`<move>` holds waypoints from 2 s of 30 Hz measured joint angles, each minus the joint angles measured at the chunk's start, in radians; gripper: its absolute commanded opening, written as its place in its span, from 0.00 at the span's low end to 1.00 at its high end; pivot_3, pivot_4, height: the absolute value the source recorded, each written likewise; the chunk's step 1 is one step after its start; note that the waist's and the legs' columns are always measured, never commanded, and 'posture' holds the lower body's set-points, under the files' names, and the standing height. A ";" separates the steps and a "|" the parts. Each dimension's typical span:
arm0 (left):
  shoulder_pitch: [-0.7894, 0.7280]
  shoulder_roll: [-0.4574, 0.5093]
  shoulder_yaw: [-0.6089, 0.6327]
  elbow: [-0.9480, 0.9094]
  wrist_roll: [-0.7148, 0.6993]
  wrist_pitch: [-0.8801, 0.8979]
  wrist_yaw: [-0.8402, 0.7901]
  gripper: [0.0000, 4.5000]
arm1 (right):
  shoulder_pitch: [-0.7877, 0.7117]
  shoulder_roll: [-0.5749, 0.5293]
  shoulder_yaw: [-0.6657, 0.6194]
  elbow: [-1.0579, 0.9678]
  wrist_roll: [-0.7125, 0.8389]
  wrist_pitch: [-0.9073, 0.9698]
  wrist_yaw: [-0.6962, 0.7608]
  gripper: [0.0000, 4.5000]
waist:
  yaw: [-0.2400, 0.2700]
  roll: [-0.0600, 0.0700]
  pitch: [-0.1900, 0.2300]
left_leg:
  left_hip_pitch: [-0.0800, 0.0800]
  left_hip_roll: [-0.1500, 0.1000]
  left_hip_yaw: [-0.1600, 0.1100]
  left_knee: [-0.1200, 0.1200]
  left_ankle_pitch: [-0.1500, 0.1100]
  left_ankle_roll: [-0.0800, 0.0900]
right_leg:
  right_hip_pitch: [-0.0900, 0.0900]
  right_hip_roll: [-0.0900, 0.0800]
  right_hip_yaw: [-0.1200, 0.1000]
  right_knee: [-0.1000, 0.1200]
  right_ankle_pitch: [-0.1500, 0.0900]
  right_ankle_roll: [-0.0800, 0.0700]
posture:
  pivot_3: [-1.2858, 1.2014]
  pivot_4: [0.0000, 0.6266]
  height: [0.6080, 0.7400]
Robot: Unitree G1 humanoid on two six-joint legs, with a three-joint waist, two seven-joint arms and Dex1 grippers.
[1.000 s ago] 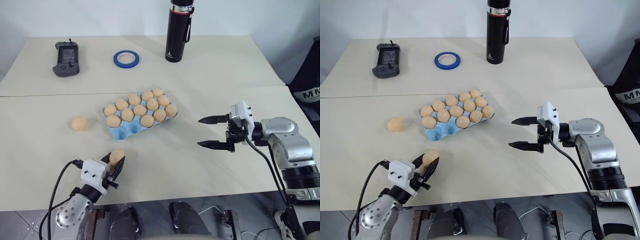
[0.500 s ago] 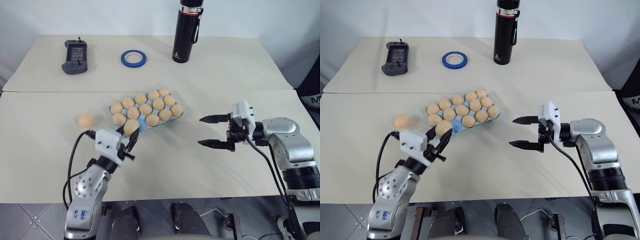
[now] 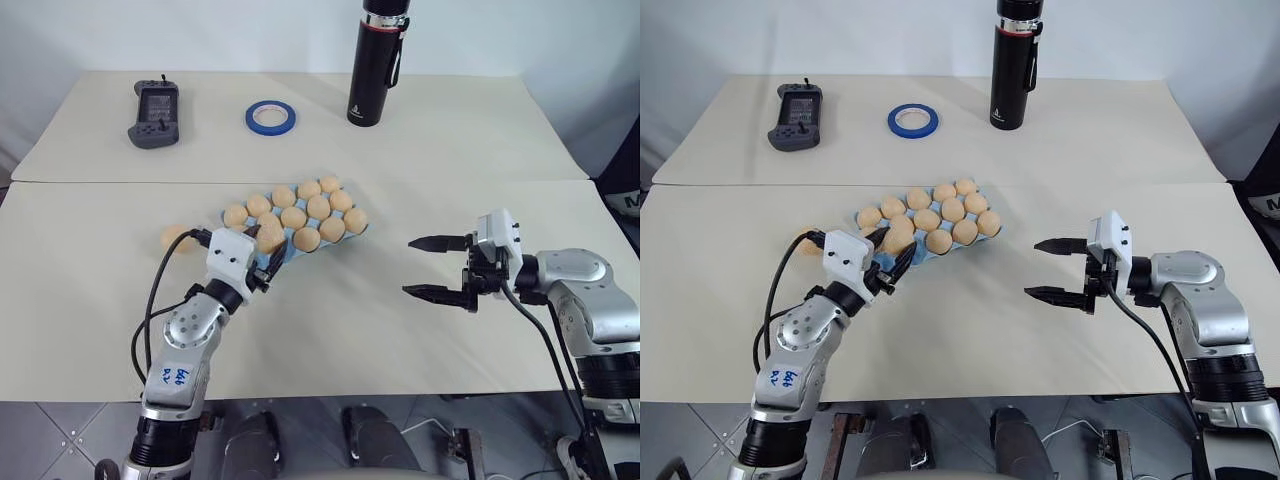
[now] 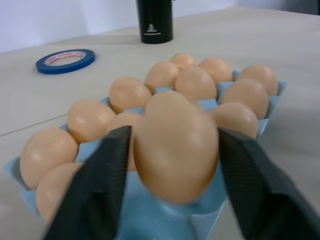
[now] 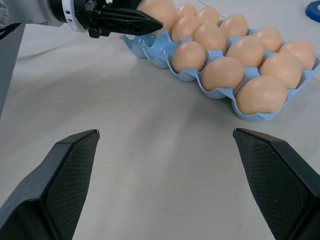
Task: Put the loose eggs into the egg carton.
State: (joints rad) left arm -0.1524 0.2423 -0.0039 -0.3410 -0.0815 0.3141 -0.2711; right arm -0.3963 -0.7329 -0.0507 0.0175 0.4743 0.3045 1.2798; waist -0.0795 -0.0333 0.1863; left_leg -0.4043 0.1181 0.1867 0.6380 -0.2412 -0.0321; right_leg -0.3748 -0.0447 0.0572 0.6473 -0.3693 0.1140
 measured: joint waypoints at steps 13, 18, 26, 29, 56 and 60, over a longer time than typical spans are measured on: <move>0.244 0.155 0.132 -0.151 -0.131 -0.006 -0.178 0.99 | -0.002 0.016 0.000 0.007 0.010 -0.005 0.001 1.00 | -0.008 0.001 0.000 | 0.001 0.002 0.001 -0.003 -0.001 -0.002 | -0.002 0.001 0.000 0.000 -0.001 -0.002 | 0.52 0.24 1.00; 0.430 0.200 0.310 -0.174 -0.245 -0.049 -0.275 0.99 | -0.006 0.024 0.000 0.014 0.022 -0.022 0.014 1.00 | -0.002 0.001 0.001 | 0.001 0.000 0.000 -0.005 -0.001 -0.001 | 0.000 -0.002 -0.001 -0.003 -0.002 -0.003 | 0.52 0.24 1.00; 0.587 0.193 0.615 -0.115 -0.344 -0.138 -0.297 0.99 | -0.011 0.035 0.001 0.031 0.023 -0.042 0.016 1.00 | -0.007 0.001 0.001 | 0.000 -0.002 0.001 -0.007 -0.002 0.001 | 0.000 -0.013 -0.004 -0.008 -0.003 -0.008 | 0.52 0.24 1.00; 0.626 0.163 0.682 -0.109 -0.377 -0.150 -0.285 0.99 | -0.012 0.036 0.001 0.034 0.023 -0.044 0.016 1.00 | -0.007 0.001 0.001 | 0.000 -0.002 0.001 -0.008 -0.003 0.002 | 0.000 -0.015 -0.007 -0.010 -0.003 -0.007 | 0.52 0.24 1.00; -0.120 0.348 0.385 0.596 -0.223 -0.234 -0.271 0.99 | -0.023 0.070 0.011 0.046 0.000 -0.059 -0.009 1.00 | -0.004 0.000 0.000 | -0.001 0.000 0.015 -0.007 0.000 -0.001 | -0.008 -0.012 -0.021 0.001 0.001 -0.003 | 0.52 0.24 1.00; -0.181 0.348 0.344 0.726 -0.195 -0.271 -0.298 0.99 | -0.021 0.070 0.011 0.037 0.000 -0.058 -0.014 1.00 | -0.003 0.000 0.000 | -0.001 0.000 0.016 -0.005 0.000 -0.001 | -0.011 -0.012 -0.021 0.006 0.000 -0.002 | 0.52 0.24 1.00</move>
State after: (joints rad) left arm -0.3335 0.5902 0.3404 0.3854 -0.2763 0.0429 -0.5689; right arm -0.4177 -0.6632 -0.0397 0.0547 0.4746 0.2465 1.2661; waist -0.0828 -0.0330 0.1868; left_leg -0.4052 0.1182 0.2025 0.6326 -0.2410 -0.0332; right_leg -0.3856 -0.0566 0.0366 0.6532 -0.3689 0.1124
